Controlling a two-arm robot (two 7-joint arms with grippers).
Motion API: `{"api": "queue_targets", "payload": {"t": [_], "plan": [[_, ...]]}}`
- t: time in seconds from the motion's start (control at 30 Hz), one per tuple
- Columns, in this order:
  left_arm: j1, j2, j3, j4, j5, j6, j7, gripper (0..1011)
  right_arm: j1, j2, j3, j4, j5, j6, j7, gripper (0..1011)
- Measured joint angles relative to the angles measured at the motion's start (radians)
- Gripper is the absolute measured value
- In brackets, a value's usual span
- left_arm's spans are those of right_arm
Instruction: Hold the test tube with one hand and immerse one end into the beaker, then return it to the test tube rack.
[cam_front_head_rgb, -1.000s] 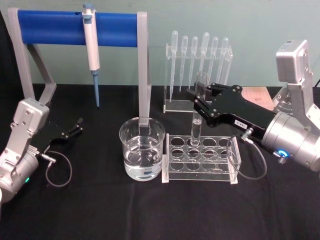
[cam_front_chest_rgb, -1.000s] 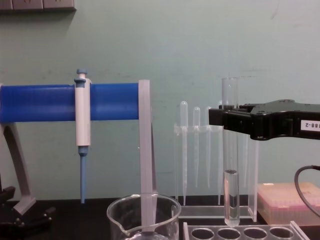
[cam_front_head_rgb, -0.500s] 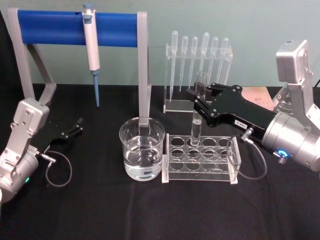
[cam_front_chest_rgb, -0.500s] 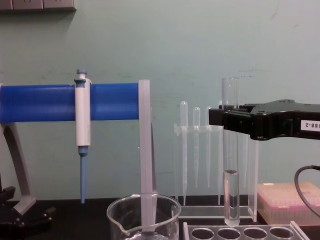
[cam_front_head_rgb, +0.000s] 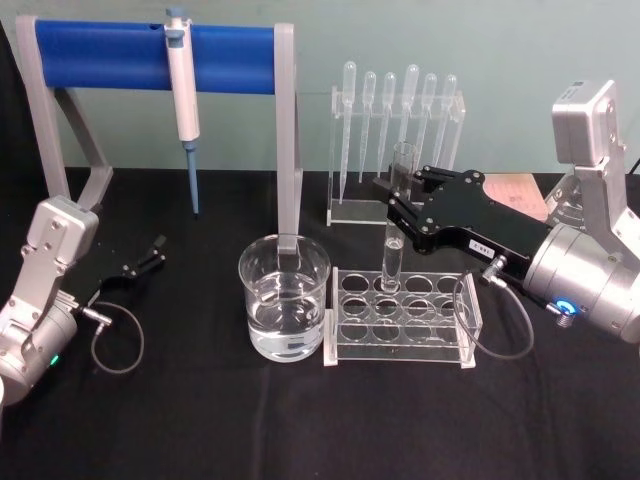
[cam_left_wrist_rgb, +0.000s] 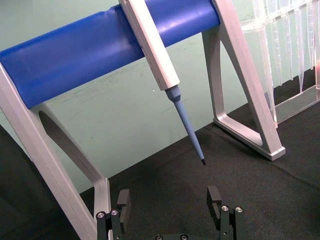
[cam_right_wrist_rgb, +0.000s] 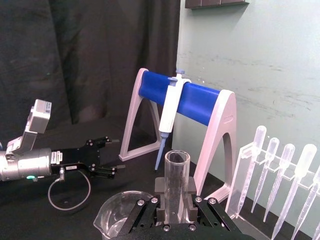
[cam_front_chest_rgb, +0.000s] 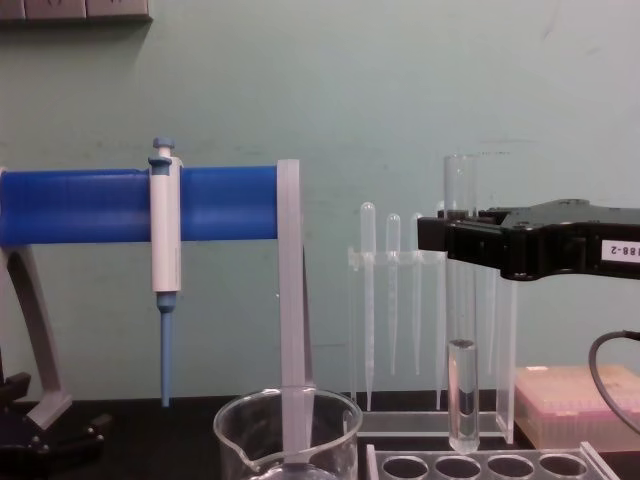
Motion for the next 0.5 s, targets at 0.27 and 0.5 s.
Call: {"api": "queue_targets", "payload": {"t": [0.27,0.5], "plan": [[0.000,0.000,0.000,0.000,0.000,0.000,0.000,1000,0.000,0.000,0.000,0.000,0.000,0.000,0.000,236],[0.000,0.000,0.000,0.000,0.000,0.000,0.000,1000,0.000,0.000,0.000,0.000,0.000,0.000,0.000,236]]}}
